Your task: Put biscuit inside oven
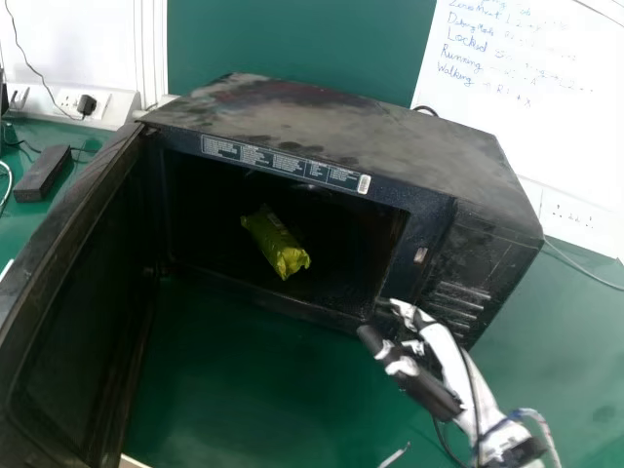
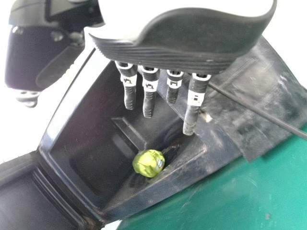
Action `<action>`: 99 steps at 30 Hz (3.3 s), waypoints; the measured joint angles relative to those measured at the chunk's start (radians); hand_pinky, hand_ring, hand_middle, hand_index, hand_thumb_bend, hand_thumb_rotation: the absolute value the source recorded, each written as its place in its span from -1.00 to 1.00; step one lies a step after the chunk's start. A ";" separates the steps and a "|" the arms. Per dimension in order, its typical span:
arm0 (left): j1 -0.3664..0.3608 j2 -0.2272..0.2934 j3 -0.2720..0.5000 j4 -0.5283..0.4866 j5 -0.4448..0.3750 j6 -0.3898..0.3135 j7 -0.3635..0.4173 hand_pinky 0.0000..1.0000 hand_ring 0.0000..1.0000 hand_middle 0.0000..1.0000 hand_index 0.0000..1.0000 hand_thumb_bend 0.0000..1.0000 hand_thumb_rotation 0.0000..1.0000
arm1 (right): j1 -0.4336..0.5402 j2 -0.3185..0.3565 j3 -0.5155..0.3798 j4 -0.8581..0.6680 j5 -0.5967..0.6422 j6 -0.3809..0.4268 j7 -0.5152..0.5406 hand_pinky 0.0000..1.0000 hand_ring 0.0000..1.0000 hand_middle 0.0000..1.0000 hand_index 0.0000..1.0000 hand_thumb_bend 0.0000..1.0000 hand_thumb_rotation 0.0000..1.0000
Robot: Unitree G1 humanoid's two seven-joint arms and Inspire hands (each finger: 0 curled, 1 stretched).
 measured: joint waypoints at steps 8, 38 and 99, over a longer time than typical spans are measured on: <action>-0.002 0.000 0.000 0.002 0.001 -0.001 0.004 0.88 0.83 0.86 0.93 0.02 1.00 | 0.045 -0.113 -0.254 0.094 0.320 -0.032 0.129 0.61 0.82 0.91 0.98 0.83 0.49; -0.002 0.000 0.001 0.005 0.000 -0.002 0.004 0.89 0.84 0.88 0.95 0.00 1.00 | 0.242 -0.281 -0.539 0.552 0.638 -0.293 0.250 0.58 0.79 0.87 0.99 0.67 0.71; 0.071 -0.058 -0.007 -0.183 -0.074 -0.022 -0.127 0.70 0.75 0.80 0.86 0.07 0.93 | 0.202 -0.121 -0.472 0.305 0.679 0.101 -0.410 0.90 1.00 1.00 1.00 0.48 0.63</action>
